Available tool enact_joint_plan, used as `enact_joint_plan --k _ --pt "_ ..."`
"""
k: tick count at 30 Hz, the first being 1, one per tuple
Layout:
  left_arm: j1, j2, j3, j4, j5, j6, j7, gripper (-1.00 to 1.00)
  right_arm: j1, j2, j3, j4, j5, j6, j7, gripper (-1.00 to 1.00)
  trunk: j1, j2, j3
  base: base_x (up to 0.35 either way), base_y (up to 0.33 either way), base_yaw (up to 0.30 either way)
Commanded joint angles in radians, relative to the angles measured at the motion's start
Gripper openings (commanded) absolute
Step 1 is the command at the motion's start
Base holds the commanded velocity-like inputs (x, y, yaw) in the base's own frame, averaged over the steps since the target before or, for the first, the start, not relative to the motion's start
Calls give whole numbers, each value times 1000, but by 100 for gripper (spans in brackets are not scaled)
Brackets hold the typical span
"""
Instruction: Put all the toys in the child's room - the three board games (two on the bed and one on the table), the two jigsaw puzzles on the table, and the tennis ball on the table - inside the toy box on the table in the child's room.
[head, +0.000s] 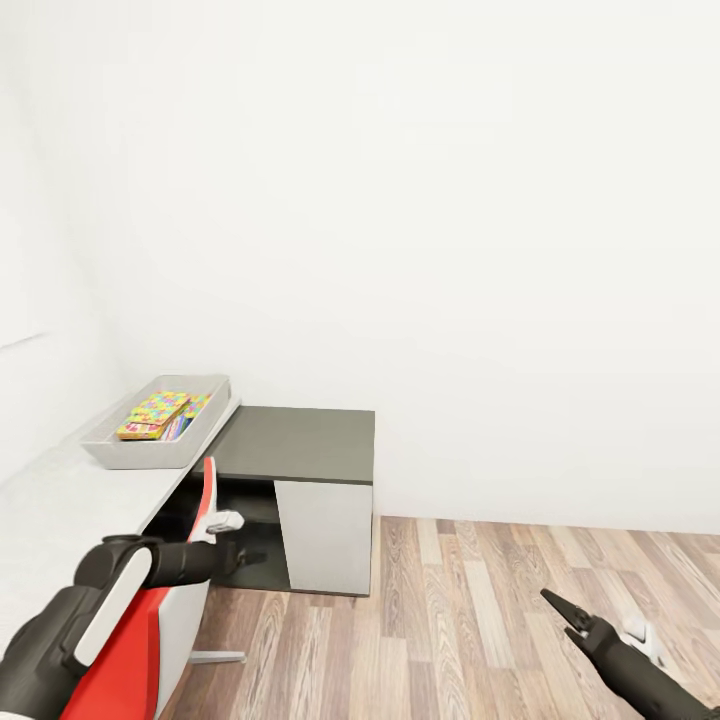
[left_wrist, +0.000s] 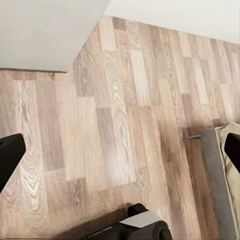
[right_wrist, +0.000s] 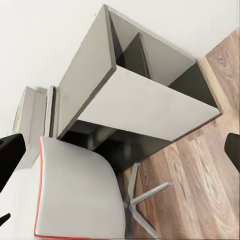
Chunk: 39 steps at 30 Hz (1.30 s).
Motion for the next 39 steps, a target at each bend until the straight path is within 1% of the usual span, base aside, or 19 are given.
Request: enact_joint_plan --k 1,5,6,9,14,17,19,22,23,25,28,29,30,32,33,35,36,38,39 --pt "-2 -3 -1 11 -7 2 2 100 -2 -1 13 -1 0 5 -21 100 1 -2 -2 0 0 0" --pt "-3 -11 -2 46 -8 1 26 100 -25 0 68 8 0 5 -89 100 1 -2 -2 0 0 0" --pt "-4 -15 -2 64 -9 0 38 100 -37 -1 94 21 1 4 -118 100 1 -2 -2 0 0 0" --pt "-4 -23 -2 103 -12 -2 60 100 -56 -1 134 54 2 3 -171 100 1 -2 -2 0 0 0" --pt "-4 -29 -3 165 -40 -17 85 100 -68 -1 160 97 4 0 -218 100 1 -2 -2 0 0 0" --pt "-4 -35 -3 221 -78 -81 92 100 -70 0 175 130 19 -3 -231 100 1 -2 -2 0 0 0" --pt "-4 -42 -3 248 -92 -104 93 100 -71 1 178 140 33 -4 -233 100 1 -2 -2 0 0 0" --pt "-4 -61 -4 305 -120 -133 95 100 -71 5 181 159 77 -6 -236 100 1 -2 -2 0 0 0" --pt "-4 -70 -4 332 -138 -143 97 100 -71 7 182 174 106 -7 -237 100 1 -2 -2 0 0 0" --pt "-4 -78 -4 355 -160 -157 98 100 -72 11 183 193 139 -8 -238 100 1 -2 -2 0 0 0" --pt "-4 -97 -3 411 -222 -207 99 100 -73 29 183 254 232 -22 -240 100 1 -2 -2 0 0 0" --pt "-3 -101 -3 426 -234 -218 99 100 -73 33 184 269 251 -32 -240 100 1 -2 -2 0 0 0" --pt "-3 -109 -3 461 -258 -241 99 100 -73 42 187 300 291 -60 -240 100 1 -2 -2 0 0 0" --pt "-3 -118 -3 501 -279 -266 100 100 -73 50 194 333 334 -99 -240 100 1 -2 -2 0 0 0" --pt "-3 -129 -3 545 -299 -297 100 100 -72 57 207 364 377 -142 -241 100 1 -2 -2 0 0 0" --pt "-4 -139 -3 593 -319 -335 101 100 -72 62 223 395 420 -187 -244 100 1 -2 -2 0 0 0" --pt "-4 -150 -3 646 -341 -377 102 100 -72 66 241 432 463 -231 -248 100 1 -2 -2 0 0 0" --pt "-3 -161 -3 701 -365 -423 104 100 -72 69 257 477 502 -275 -255 100 1 -2 -2 0 0 0" --pt "-3 -171 -3 756 -392 -469 112 100 -72 71 270 534 534 -319 -264 100 1 -2 -2 0 0 0"
